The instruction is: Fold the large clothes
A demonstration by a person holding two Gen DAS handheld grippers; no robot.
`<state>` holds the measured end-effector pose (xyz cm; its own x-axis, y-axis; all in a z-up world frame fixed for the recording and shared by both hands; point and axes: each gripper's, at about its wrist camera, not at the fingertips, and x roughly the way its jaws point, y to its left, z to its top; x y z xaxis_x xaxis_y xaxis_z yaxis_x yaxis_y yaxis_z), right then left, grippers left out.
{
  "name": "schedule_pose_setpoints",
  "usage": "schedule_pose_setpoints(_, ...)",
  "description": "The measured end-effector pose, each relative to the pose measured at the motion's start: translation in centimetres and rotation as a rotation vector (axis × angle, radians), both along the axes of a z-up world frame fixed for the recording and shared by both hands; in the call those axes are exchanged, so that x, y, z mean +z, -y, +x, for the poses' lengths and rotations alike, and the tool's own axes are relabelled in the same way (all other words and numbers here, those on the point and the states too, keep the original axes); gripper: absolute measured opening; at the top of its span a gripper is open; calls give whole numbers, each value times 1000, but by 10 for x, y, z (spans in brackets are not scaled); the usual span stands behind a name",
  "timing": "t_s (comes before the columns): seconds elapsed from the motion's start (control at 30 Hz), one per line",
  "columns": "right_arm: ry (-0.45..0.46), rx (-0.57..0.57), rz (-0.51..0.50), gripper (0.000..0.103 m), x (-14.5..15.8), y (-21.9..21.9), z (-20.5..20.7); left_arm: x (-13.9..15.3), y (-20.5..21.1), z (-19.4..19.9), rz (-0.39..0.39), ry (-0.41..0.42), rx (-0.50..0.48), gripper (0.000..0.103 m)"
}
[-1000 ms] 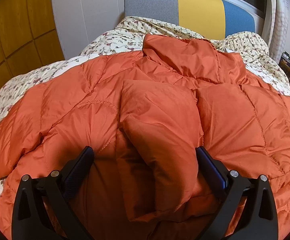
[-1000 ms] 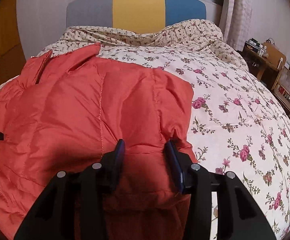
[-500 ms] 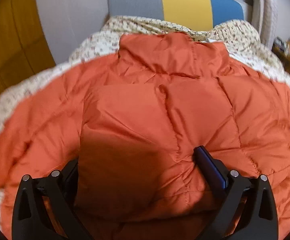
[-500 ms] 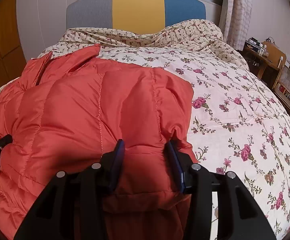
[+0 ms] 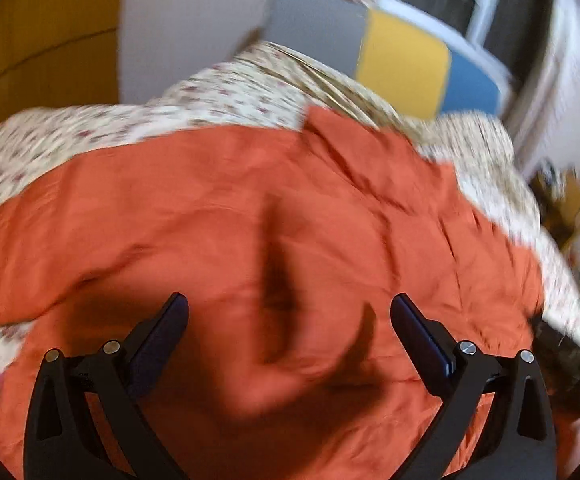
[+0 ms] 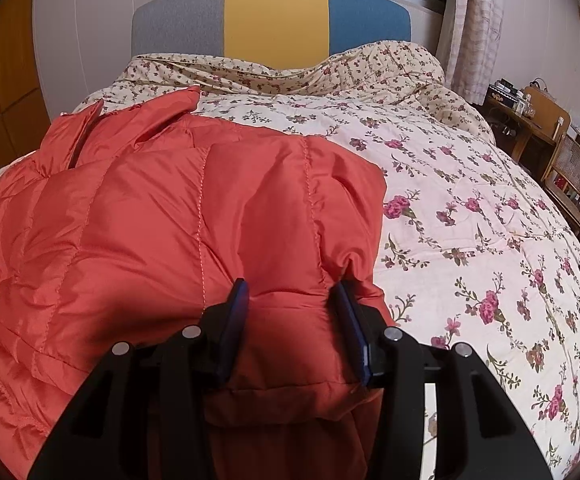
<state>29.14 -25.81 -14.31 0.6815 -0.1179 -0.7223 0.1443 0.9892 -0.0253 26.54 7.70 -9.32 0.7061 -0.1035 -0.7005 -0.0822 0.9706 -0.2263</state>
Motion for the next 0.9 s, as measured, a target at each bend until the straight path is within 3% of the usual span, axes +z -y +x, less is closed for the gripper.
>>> schedule_pose_setpoints(0.13,0,0,-2,45,0,1,0,14,-61,-23,-37,31,157,100)
schedule_pose_setpoints(0.33,2,-1,1,46,0,0,0,7,-148,-61,-57,5,397,100)
schedule_pose_setpoints(0.57,3,-8,-7,47,1,-3,0,-16,-224,-118,-217,-7,670,100)
schedule_pose_setpoints(0.63,3,-7,-5,47,1,-3,0,-24,-237,-130,-272,-15,718,100)
schedule_pose_setpoints(0.9,4,-8,-4,48,0,-3,0,-28,-258,-144,-393,66,747,100)
